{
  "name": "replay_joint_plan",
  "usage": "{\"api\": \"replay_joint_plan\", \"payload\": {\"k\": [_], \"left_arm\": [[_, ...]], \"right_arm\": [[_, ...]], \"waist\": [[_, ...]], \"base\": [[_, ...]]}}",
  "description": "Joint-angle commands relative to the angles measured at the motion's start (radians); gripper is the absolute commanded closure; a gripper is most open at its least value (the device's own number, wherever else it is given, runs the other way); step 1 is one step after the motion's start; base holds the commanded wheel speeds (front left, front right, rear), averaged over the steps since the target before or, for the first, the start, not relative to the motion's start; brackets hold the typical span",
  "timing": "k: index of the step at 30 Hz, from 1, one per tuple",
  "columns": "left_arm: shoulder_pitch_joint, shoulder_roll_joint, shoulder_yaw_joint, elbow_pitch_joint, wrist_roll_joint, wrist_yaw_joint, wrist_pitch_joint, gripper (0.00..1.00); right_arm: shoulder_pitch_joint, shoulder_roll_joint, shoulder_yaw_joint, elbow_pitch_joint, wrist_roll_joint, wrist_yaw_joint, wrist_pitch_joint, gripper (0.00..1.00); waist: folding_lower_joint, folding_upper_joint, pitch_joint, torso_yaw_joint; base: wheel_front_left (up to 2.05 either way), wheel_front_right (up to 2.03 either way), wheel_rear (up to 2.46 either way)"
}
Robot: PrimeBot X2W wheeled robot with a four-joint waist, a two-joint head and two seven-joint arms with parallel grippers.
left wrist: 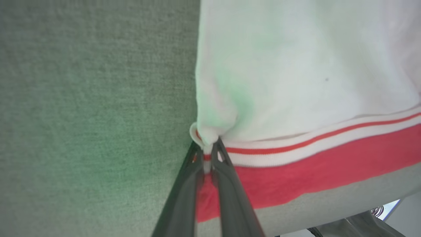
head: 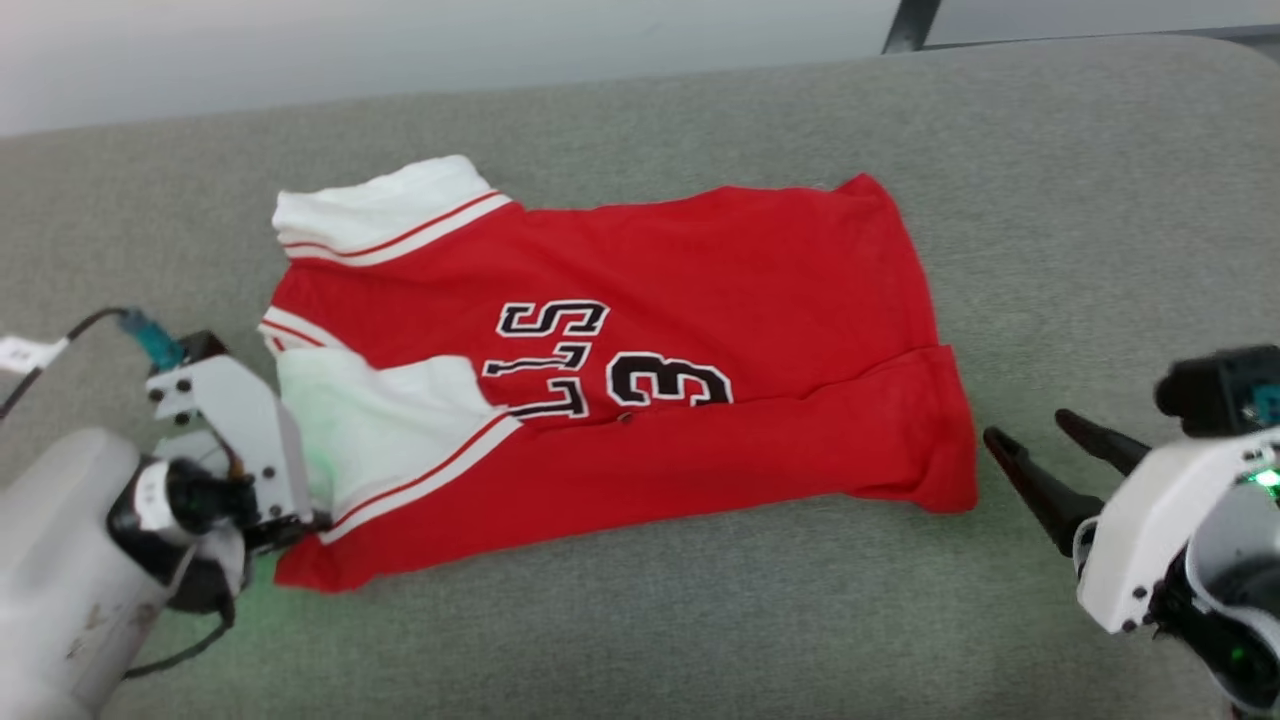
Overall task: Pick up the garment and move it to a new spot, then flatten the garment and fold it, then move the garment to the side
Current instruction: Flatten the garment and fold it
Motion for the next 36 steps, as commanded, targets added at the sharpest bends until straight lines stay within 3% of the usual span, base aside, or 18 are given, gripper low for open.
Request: {"api": "replay_joint_plan", "payload": {"k": [1, 5, 20, 21, 22, 36], "left_arm": [[-0.008, -0.053, -0.018, 0.007, 0.013, -0.011, -0.023, 1.00], [-0.052, -0.085, -0.029, 0.021, 0.030, -0.022, -0.026, 1.00], [-0.142, -0.169, -0.045, 0.115, 0.059, -0.086, -0.062, 1.00], [-0.143, -0.172, -0.045, 0.124, 0.061, -0.090, -0.065, 1.00], [-0.145, -0.175, -0.046, 0.135, 0.062, -0.094, -0.065, 1.00], [-0.136, -0.166, -0.062, 0.200, 0.050, -0.102, 0.003, 1.00]], "right_arm": [[-0.029, 0.000, -0.008, 0.026, 0.007, -0.001, 0.055, 0.00], [-0.095, 0.000, -0.019, 0.090, -0.018, -0.001, 0.200, 0.00], [-0.231, 0.086, -0.055, 0.324, -0.097, -0.001, 0.457, 0.00], [-0.235, 0.083, -0.047, 0.335, -0.102, -0.001, 0.466, 0.59], [-0.236, 0.085, -0.051, 0.348, -0.102, -0.001, 0.471, 1.00], [-0.203, 0.036, -0.102, 0.351, -0.065, -0.001, 0.487, 1.00]], "waist": [[0.0000, 0.0000, 0.027, 0.028], [0.0000, 0.0000, 0.060, 0.061], [0.0000, 0.0000, 0.132, 0.132], [0.0000, 0.0000, 0.131, 0.134], [0.0000, 0.0000, 0.128, 0.136], [0.0000, 0.0000, -0.009, 0.160]], "base": [[0.00, 0.00, 0.00], [0.00, 0.00, 0.00], [0.00, 0.00, 0.00], [0.00, 0.00, 0.00], [0.00, 0.00, 0.00], [0.00, 0.00, 0.00]]}}
